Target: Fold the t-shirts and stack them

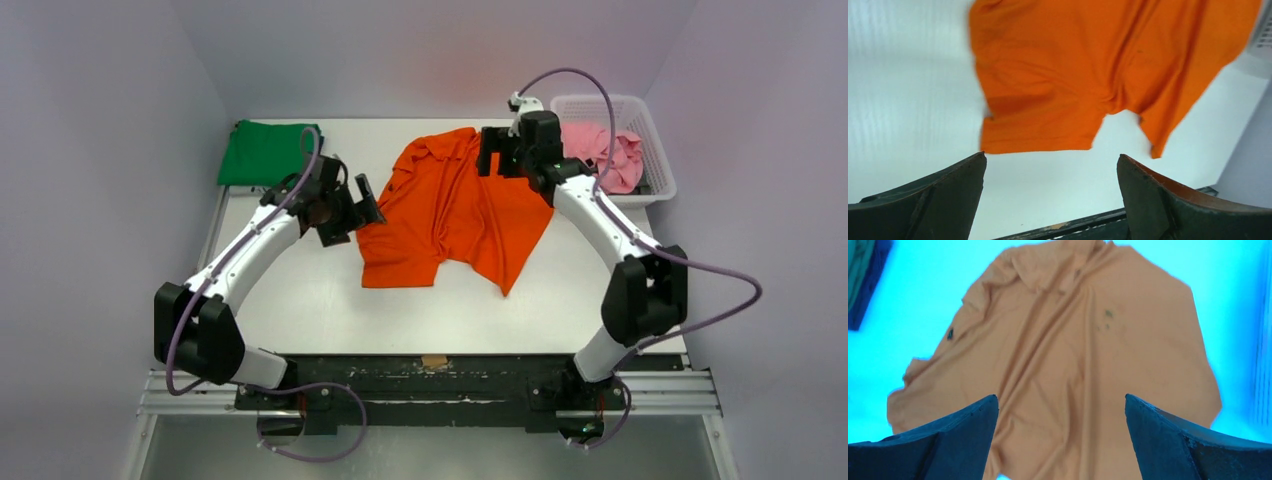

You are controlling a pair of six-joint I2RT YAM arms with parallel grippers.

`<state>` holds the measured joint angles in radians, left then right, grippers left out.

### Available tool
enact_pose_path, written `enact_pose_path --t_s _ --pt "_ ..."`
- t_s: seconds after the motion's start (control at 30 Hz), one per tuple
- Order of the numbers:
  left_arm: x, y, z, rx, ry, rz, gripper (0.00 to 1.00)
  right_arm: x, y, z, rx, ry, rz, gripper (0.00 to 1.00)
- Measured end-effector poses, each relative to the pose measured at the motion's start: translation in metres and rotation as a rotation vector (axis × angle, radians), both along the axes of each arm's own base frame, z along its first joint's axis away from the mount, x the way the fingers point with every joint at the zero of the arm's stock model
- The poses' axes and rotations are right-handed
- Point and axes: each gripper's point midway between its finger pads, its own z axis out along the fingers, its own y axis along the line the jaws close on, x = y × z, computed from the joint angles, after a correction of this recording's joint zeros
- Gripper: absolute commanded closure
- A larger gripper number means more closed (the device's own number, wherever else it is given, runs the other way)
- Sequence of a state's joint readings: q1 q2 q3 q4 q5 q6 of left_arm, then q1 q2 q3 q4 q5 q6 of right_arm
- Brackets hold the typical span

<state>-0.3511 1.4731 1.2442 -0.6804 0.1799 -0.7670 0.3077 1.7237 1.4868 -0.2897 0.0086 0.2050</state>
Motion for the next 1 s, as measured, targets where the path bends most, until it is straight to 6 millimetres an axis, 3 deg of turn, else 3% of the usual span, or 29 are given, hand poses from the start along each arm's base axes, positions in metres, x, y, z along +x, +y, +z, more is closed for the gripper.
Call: enact_pose_path --t_s 0.1,0.23,0.3,0.37,0.6,0.83,0.87,0.9,0.93,0.97,1.0 --pt "-0.027 0.027 -0.032 0.083 0.071 0.052 0.09 -0.036 -0.012 -0.008 0.014 0.022 -0.027 0.07" --pt "-0.056 0.04 -0.079 0.158 0.207 0.054 0.21 -0.081 -0.028 -0.06 0.001 0.15 -0.068 0.08" --pt "-0.058 0.04 -0.092 0.171 0.247 0.051 0.26 -0.098 -0.033 -0.084 -0.012 0.22 -0.084 0.08" --pt "-0.055 0.037 -0.103 0.173 0.267 0.047 0.31 -0.109 -0.037 -0.094 -0.025 0.264 -0.093 0.08" --pt "-0.061 0.023 -0.145 0.231 0.359 0.011 0.38 -0.125 -0.047 -0.081 -0.032 0.272 -0.131 0.09" --pt "-0.067 0.005 -0.149 0.314 0.34 -0.021 0.56 -0.148 -0.057 -0.065 -0.017 0.238 -0.149 0.09" --pt "-0.066 0.006 -0.15 0.32 0.345 -0.014 0.6 -0.152 -0.058 -0.066 -0.019 0.242 -0.15 0.09" --pt "-0.066 0.007 -0.151 0.331 0.355 -0.011 0.73 -0.155 -0.059 -0.067 -0.022 0.249 -0.15 0.09" --pt "-0.064 0.007 -0.151 0.335 0.36 -0.008 0.92 -0.158 -0.06 -0.068 -0.025 0.257 -0.151 0.1" --pt "-0.062 0.006 -0.151 0.339 0.361 -0.003 1.0 -0.161 -0.061 -0.069 -0.029 0.265 -0.151 0.1" --pt "-0.059 0.005 -0.152 0.34 0.36 0.004 1.0 -0.164 -0.062 -0.071 -0.033 0.274 -0.152 0.1"
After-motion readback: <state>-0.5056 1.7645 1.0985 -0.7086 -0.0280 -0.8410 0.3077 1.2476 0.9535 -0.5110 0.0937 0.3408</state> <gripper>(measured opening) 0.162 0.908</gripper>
